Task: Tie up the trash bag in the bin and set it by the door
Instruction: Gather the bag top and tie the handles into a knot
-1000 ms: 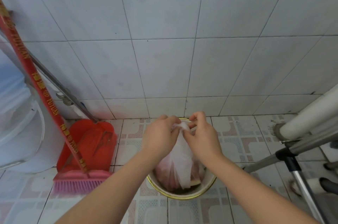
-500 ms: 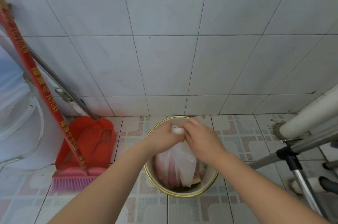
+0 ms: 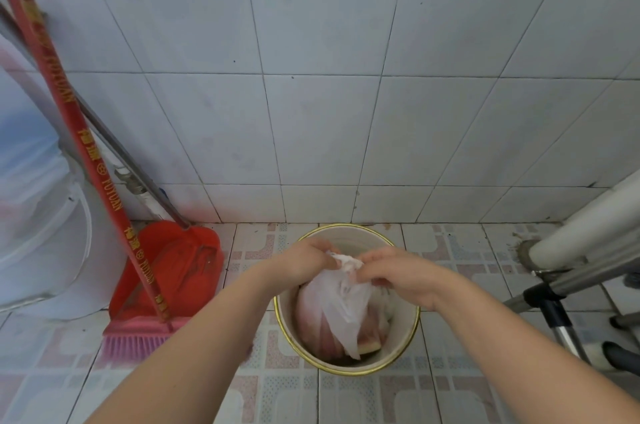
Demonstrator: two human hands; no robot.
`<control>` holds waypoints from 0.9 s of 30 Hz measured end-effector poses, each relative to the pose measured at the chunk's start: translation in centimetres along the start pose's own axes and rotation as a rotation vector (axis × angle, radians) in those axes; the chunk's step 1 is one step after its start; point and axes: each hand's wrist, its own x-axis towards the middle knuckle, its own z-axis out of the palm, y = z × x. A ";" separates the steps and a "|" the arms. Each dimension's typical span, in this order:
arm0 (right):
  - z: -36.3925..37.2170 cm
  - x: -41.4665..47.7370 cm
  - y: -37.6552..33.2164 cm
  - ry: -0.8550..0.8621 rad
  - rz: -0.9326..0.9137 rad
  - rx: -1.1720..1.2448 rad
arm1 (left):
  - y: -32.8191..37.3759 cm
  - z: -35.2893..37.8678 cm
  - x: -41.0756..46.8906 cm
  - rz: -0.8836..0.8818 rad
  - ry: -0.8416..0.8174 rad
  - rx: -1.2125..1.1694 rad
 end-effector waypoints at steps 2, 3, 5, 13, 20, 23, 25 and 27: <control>0.5 0.1 0.3 0.017 0.000 -0.035 | 0.4 -0.2 -0.1 -0.046 -0.048 -0.013; 0.8 0.2 0.4 0.056 0.004 -0.058 | 0.5 -0.3 -0.1 -0.070 -0.067 -0.004; 1.6 0.6 0.9 0.175 -0.004 -0.085 | 0.4 -0.4 0.2 -0.106 -0.087 0.037; 2.3 0.6 1.3 0.478 -0.565 -0.512 | -1.8 -0.9 0.6 -0.205 -0.042 -0.201; 1.4 0.0 1.0 0.539 -0.498 -0.609 | -2.4 -2.2 -0.2 -0.158 -0.241 -0.462; 1.8 -0.1 1.1 0.530 -0.430 -0.575 | -2.3 -2.0 -0.3 -0.112 -0.181 -0.390; 1.8 -0.1 1.3 0.541 -0.386 -0.500 | -2.0 -1.8 -0.2 -0.059 -0.071 -0.287; 1.6 -0.2 1.5 0.556 -0.342 -0.392 | -1.8 -1.6 -0.1 0.002 0.019 -0.210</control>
